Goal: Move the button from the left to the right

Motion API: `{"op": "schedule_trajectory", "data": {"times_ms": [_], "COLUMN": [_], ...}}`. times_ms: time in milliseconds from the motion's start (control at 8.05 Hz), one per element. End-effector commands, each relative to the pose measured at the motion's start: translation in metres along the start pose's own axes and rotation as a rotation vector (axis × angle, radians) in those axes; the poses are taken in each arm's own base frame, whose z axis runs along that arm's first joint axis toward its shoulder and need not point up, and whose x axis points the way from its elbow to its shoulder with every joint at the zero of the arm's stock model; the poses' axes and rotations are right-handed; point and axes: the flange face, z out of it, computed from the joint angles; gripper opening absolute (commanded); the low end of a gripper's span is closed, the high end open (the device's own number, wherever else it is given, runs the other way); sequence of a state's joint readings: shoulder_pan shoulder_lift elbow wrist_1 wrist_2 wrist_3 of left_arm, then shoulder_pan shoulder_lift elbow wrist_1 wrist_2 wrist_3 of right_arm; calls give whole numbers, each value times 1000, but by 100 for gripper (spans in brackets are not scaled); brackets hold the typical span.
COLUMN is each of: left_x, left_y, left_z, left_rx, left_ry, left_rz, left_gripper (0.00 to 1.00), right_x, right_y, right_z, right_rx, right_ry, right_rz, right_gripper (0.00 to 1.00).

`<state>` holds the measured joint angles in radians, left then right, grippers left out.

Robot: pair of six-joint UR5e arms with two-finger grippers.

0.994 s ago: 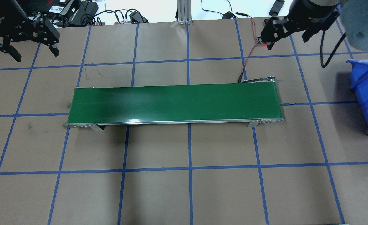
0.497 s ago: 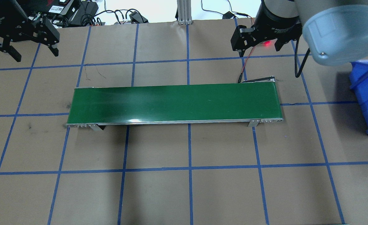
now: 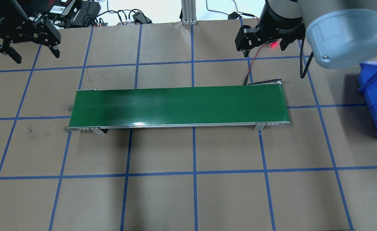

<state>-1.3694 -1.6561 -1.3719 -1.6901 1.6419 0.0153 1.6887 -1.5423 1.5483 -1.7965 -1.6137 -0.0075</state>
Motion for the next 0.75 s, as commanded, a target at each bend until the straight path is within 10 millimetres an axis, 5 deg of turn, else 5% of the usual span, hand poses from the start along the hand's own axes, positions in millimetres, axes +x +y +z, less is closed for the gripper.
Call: {"op": "schedule_trajectory", "data": {"times_ms": [0,621], "left_x": [0,0], "left_y": [-2,-3], "left_z": [-1,-1], "left_rx": [16,18], "left_ry": [2,0], "left_rz": [-2,-1], "left_gripper": [100,100], "right_x": [-1,2], "right_y": [1,0], "right_z": [5,5], "right_rx": [-6,-7], "right_ry": [-3,5], "right_rz": [7,4], "right_gripper": [100,100]}}
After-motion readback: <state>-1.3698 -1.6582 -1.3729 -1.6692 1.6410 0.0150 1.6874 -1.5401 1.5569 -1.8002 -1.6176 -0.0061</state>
